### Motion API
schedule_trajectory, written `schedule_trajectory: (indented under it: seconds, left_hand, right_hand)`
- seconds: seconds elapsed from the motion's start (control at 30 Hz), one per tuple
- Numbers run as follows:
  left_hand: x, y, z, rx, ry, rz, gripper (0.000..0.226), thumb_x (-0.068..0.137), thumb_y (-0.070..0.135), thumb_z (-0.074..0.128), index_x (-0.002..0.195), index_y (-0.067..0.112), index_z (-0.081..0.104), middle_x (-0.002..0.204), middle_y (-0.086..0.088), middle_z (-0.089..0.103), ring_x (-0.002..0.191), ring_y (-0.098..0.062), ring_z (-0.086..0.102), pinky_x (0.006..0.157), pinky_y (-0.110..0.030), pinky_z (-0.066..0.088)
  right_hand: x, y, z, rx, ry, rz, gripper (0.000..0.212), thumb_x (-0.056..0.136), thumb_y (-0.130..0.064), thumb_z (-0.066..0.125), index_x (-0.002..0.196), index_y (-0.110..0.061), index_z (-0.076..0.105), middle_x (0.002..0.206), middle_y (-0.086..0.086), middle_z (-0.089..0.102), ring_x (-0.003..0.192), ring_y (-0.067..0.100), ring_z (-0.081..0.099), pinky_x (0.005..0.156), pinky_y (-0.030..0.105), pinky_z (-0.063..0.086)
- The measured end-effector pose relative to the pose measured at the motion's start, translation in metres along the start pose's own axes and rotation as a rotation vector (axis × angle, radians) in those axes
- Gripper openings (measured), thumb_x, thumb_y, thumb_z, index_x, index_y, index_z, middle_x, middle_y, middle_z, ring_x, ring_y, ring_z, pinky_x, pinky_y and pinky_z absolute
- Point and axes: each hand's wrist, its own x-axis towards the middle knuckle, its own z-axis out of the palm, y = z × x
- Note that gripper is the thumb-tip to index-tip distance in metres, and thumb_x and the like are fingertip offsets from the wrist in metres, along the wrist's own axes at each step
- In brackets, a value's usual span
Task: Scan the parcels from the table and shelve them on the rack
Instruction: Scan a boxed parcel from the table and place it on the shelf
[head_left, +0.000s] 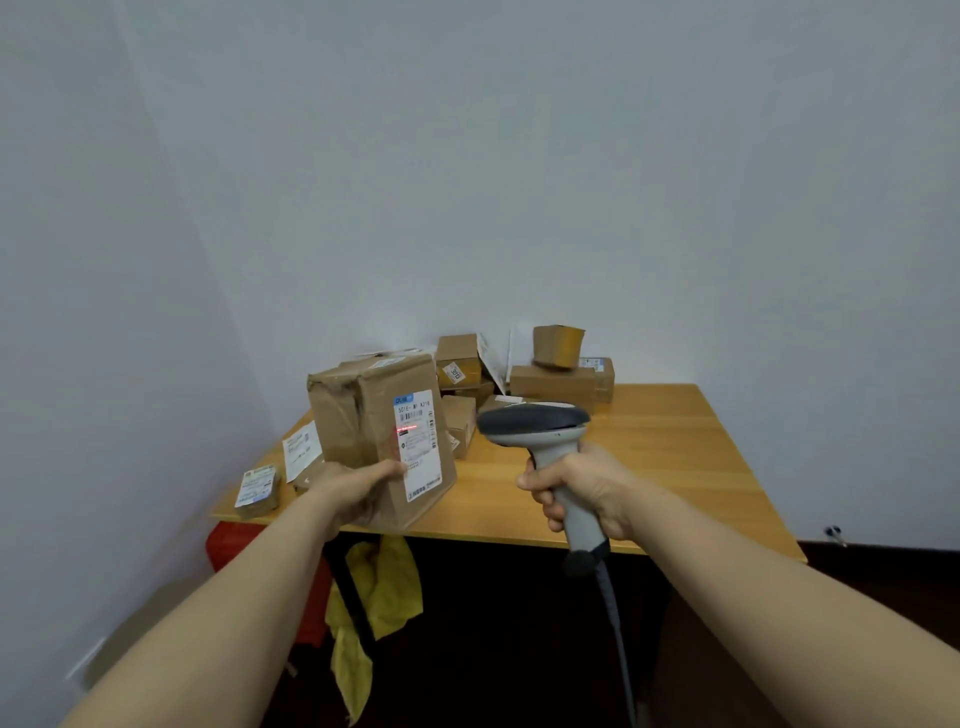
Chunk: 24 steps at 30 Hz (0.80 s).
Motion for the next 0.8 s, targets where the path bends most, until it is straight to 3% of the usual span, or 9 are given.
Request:
schedule_trajectory:
  seconds: [0.33, 0.47, 0.57, 0.67, 0.8]
  left_hand:
    - [-0.005, -0.006, -0.012, -0.019, 0.002, -0.018, 0.075, 0.052, 0.033, 0.089, 0.115, 0.004, 0.061, 0.102, -0.013, 0.072, 0.092, -0.028, 0.070, 0.072, -0.036, 0.055]
    - [-0.009, -0.007, -0.019, -0.028, 0.018, -0.024, 0.078, 0.056, 0.030, 0.090, 0.120, 0.004, 0.056, 0.109, -0.014, 0.069, 0.098, -0.031, 0.068, 0.086, -0.045, 0.055]
    - [-0.015, -0.005, -0.022, -0.021, 0.032, -0.021, 0.066, 0.063, 0.026, 0.088, 0.117, 0.003, 0.057, 0.104, -0.015, 0.071, 0.094, -0.030, 0.069, 0.081, -0.043, 0.057]
    - [-0.022, -0.002, -0.025, -0.019, 0.076, -0.020, 0.050, 0.069, 0.023, 0.084, 0.106, 0.001, 0.059, 0.094, -0.014, 0.072, 0.083, -0.026, 0.070, 0.059, -0.032, 0.055]
    - [-0.028, 0.000, -0.035, -0.035, 0.102, -0.009, 0.046, 0.073, 0.021, 0.081, 0.107, 0.002, 0.057, 0.102, -0.017, 0.070, 0.086, -0.028, 0.068, 0.059, -0.032, 0.051]
  right_hand:
    - [-0.017, -0.010, -0.008, 0.011, -0.028, -0.042, 0.023, 0.080, 0.004, 0.067, 0.067, -0.007, 0.052, 0.050, 0.008, 0.045, 0.039, 0.016, 0.037, 0.046, 0.025, 0.039]
    - [-0.020, -0.009, -0.008, -0.007, -0.033, -0.035, 0.022, 0.080, 0.005, 0.066, 0.068, -0.006, 0.051, 0.051, 0.009, 0.044, 0.039, 0.017, 0.037, 0.047, 0.026, 0.038]
    - [-0.021, -0.008, -0.008, -0.025, -0.038, -0.030, 0.022, 0.080, 0.005, 0.066, 0.068, -0.005, 0.051, 0.051, 0.010, 0.044, 0.039, 0.017, 0.037, 0.048, 0.027, 0.037]
    - [-0.022, -0.010, -0.005, -0.026, -0.061, -0.039, 0.021, 0.080, 0.005, 0.067, 0.069, -0.005, 0.051, 0.051, 0.009, 0.045, 0.039, 0.017, 0.038, 0.047, 0.026, 0.039]
    - [-0.022, -0.015, 0.001, -0.039, -0.094, -0.039, 0.020, 0.080, 0.003, 0.068, 0.068, -0.005, 0.053, 0.051, 0.008, 0.046, 0.038, 0.016, 0.039, 0.046, 0.025, 0.041]
